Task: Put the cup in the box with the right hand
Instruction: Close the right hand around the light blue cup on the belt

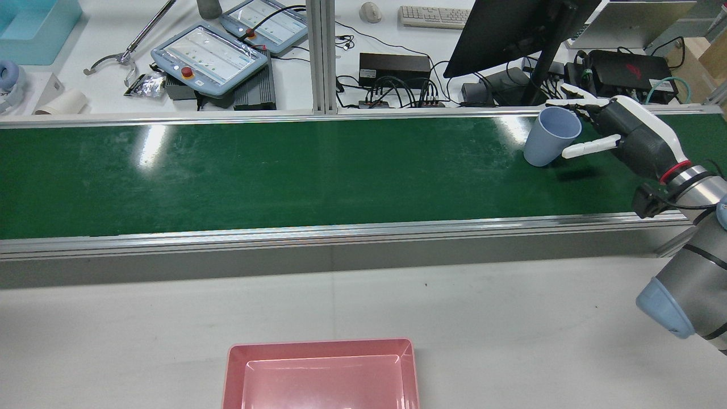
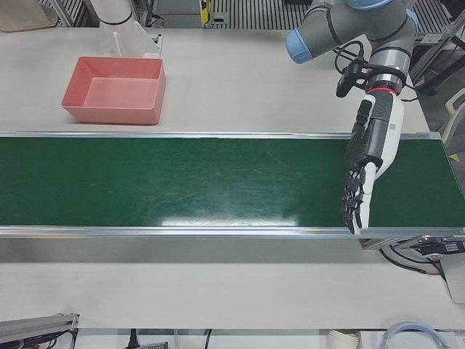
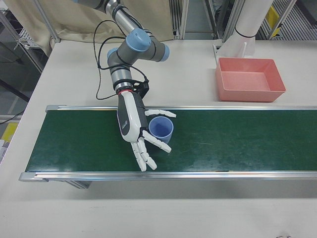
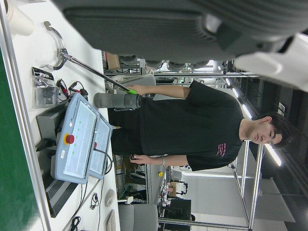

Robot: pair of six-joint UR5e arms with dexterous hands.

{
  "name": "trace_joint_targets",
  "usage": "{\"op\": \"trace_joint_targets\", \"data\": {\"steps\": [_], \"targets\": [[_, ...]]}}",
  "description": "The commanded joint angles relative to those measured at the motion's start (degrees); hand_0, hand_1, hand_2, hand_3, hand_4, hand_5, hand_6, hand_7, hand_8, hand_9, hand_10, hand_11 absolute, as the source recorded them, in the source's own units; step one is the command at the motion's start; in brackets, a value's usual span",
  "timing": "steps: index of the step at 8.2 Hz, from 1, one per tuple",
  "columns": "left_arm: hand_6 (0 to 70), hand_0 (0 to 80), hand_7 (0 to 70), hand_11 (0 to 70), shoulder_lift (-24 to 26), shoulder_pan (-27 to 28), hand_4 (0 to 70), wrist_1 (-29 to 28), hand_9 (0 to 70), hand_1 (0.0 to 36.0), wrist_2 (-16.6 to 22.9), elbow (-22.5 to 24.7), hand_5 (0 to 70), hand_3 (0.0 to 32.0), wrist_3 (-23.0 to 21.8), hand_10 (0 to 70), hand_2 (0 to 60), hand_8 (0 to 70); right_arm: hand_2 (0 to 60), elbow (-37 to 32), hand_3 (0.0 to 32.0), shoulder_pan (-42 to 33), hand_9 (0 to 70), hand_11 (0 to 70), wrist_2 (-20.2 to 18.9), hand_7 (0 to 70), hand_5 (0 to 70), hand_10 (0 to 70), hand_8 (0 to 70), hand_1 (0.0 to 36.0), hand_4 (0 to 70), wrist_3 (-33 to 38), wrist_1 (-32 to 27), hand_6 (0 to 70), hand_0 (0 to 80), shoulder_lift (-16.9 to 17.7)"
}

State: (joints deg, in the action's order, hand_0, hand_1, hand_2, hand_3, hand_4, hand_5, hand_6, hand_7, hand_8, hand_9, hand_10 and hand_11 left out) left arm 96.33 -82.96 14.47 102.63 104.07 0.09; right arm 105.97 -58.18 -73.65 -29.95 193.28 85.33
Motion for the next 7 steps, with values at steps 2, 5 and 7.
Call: {"op": "trace_joint_targets", "data": {"steps": [2, 5, 7], "targets": [[0.0, 0.0, 0.0, 0.0, 0.0, -0.01, 0.0, -0.06, 0.0, 0.0, 0.03, -0.01, 0.0, 0.0, 0.0, 0.0, 0.0, 0.0, 60.0, 0.2, 0.0, 0.96, 70.0, 70.0, -0.18, 70.0, 22.4, 61.5, 70.0, 36.0, 70.0, 0.15, 0.16, 47.1, 74.8, -1.13], [0.0, 0.0, 0.0, 0.0, 0.0, -0.01, 0.0, 0.03, 0.0, 0.0, 0.02, 0.08, 0.0, 0.0, 0.0, 0.0, 0.0, 0.0, 60.0, 10.61, 0.0, -2.72, 70.0, 70.0, 0.0, 70.0, 20.8, 54.7, 70.0, 36.0, 70.0, 0.41, 2.08, 44.2, 63.1, -1.22], [0.0, 0.0, 0.0, 0.0, 0.0, 0.08, 0.0, -0.06, 0.0, 0.0, -0.06, -0.01, 0.0, 0.0, 0.0, 0.0, 0.0, 0.0, 60.0, 20.89, 0.0, -2.12, 70.0, 66.6, 3.14, 70.0, 17.5, 46.4, 64.6, 36.0, 70.0, 0.41, 9.71, 38.8, 58.1, -1.92]]}}
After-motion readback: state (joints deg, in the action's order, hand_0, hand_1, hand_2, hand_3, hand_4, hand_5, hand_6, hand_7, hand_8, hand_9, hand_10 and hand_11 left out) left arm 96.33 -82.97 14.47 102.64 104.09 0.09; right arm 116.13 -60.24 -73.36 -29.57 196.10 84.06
